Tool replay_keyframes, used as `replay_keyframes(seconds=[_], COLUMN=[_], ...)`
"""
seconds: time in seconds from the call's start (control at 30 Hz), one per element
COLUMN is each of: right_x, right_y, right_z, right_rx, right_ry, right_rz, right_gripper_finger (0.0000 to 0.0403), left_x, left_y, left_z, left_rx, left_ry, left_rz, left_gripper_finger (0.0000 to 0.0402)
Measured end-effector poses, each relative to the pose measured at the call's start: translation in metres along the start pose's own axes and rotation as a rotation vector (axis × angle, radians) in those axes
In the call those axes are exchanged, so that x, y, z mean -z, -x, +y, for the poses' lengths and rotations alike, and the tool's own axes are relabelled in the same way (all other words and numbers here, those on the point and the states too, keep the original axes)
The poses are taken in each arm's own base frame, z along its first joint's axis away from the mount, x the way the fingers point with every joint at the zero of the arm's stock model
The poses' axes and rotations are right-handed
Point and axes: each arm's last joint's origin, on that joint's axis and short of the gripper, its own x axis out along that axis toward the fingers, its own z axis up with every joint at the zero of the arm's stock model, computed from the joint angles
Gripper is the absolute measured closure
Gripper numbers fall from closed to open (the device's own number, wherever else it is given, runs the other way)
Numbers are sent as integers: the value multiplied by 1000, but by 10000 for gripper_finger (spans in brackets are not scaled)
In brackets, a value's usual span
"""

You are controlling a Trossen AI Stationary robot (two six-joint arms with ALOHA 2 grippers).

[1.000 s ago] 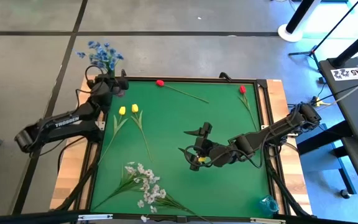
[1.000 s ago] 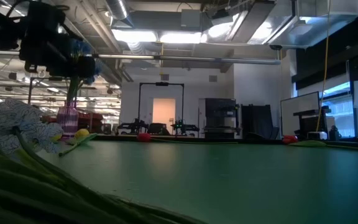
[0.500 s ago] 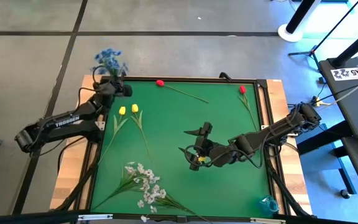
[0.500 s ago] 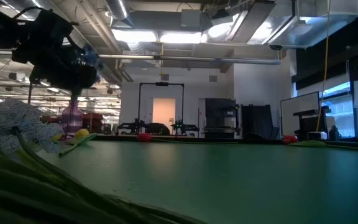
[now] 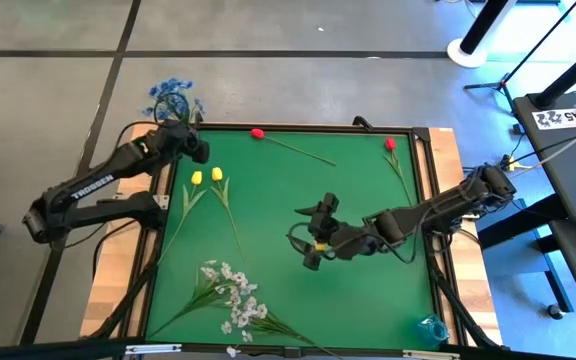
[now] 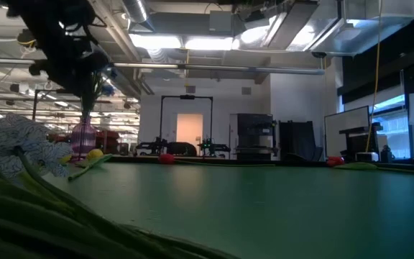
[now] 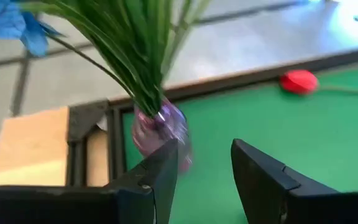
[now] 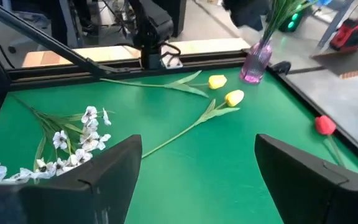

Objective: Sort flowers into vase by color
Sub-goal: Put the left red into flower the purple vase

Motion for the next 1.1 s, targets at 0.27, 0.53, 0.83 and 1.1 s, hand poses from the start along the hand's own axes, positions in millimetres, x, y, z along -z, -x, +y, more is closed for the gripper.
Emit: replay_keyframes(seconds=[0.27, 0.53, 0.83, 1.1], right_x=[-1, 2, 0, 0], right_y=[-7, -6, -8, -8], right_z=[-10, -10, -12, -12], right_rx=[19, 32, 39, 45], right_ry=[-18, 0, -9, -10], right_rz=[18, 40, 32, 28], right_gripper_finger=[91, 91, 91, 91], left_x=[5, 59, 112, 117], left_y=[30, 45, 30, 1], left_z=[-17, -38, -41, -48], left_rx=[243, 447, 238, 68], left_ry=[-110, -259, -282, -235], left_rz=[154, 423, 488, 495], left_gripper_finger=[263, 269, 269, 269])
